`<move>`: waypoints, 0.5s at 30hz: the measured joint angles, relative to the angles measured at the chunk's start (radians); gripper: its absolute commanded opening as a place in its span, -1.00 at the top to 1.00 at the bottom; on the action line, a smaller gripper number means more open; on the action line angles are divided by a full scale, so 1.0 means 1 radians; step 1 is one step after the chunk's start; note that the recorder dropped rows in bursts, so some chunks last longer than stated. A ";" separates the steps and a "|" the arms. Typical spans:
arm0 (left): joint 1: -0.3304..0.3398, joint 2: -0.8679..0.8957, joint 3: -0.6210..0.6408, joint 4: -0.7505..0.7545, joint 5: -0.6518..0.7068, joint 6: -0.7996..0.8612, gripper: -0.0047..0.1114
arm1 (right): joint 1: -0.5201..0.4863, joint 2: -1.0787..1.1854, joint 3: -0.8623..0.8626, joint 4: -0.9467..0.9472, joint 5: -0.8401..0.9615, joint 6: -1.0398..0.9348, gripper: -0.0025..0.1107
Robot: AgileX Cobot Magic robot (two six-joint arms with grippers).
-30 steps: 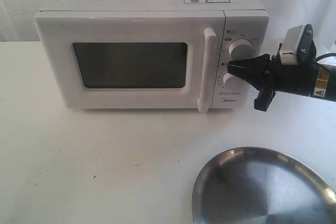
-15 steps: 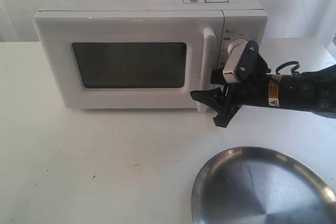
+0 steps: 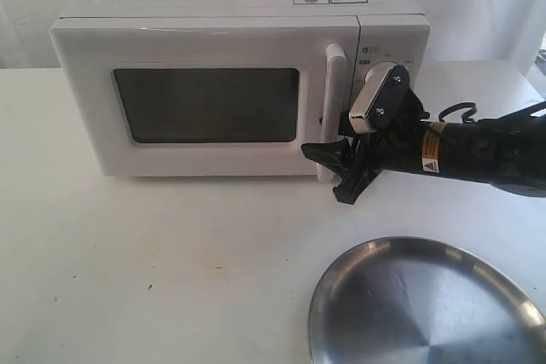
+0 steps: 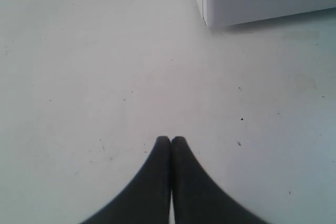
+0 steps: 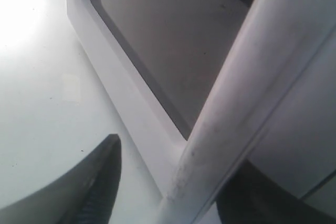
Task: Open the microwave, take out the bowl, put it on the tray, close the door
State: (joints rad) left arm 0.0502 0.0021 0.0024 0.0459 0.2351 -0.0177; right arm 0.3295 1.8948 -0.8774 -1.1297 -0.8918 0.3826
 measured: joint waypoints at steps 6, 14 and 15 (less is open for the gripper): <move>0.000 0.000 0.000 0.000 0.000 0.000 0.92 | 0.000 0.006 0.000 -0.006 -0.015 -0.004 0.96; 0.000 0.000 0.000 0.000 0.000 0.000 0.92 | -0.002 -0.013 -0.009 -0.070 0.002 0.055 0.96; 0.000 0.000 0.000 0.000 0.000 0.000 0.92 | -0.004 -0.014 -0.012 -0.088 0.002 0.060 0.96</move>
State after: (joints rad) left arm 0.0502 0.0021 0.0024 0.0459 0.2351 -0.0177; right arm 0.3254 1.8803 -0.8890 -1.2180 -0.8893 0.4426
